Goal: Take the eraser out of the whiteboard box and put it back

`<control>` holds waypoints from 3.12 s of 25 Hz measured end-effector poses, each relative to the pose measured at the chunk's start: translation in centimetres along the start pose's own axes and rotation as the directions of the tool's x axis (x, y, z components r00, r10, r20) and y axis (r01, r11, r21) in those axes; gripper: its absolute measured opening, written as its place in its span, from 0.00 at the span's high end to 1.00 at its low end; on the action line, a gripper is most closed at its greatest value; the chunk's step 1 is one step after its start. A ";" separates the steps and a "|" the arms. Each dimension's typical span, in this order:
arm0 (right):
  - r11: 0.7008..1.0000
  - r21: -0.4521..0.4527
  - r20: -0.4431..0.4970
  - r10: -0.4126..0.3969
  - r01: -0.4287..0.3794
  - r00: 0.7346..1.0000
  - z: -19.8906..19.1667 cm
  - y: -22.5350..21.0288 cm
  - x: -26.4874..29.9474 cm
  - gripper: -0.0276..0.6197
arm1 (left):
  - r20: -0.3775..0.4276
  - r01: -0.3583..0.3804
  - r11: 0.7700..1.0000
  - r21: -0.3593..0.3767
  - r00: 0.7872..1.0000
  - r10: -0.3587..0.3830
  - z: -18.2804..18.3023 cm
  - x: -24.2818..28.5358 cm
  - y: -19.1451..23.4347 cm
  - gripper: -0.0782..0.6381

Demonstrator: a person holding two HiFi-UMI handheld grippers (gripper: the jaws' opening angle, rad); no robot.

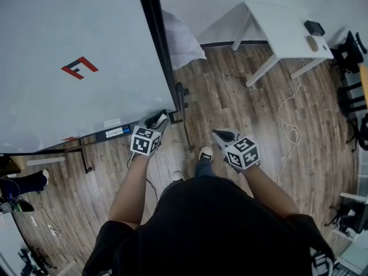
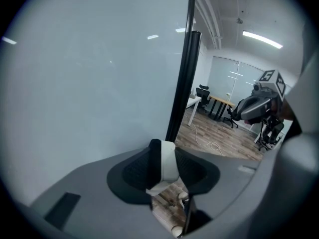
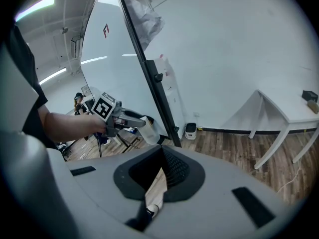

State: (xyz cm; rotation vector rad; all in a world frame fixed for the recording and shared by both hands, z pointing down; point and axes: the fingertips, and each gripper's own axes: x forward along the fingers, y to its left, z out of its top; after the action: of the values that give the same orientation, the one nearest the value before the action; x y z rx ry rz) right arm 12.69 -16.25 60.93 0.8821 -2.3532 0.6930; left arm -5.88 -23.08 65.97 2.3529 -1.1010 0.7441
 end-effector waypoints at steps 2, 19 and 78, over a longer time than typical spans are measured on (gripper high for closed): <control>1.000 -0.003 -0.006 0.003 -0.003 1.000 -0.1 0.0 0.2 0.97 | -0.007 -0.003 1.000 -0.001 1.000 0.003 -0.4 0.3 0.1 0.67; 1.000 -0.001 -0.031 0.008 -0.008 0.999 -0.3 -0.3 1.3 0.97 | -0.027 0.011 1.000 0.017 1.000 -0.010 -1.1 2.0 0.6 0.67; 0.996 -0.090 0.029 -0.016 0.019 0.999 1.4 7.9 0.5 0.97 | 0.126 0.043 0.999 -0.025 0.991 -0.039 -4.0 -10.7 -0.9 0.64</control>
State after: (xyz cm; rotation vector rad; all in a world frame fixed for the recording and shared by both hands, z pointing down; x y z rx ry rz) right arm 6.37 -12.13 58.08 0.8771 -2.3785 0.5659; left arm -12.06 -14.25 62.14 2.4185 -1.1034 0.5695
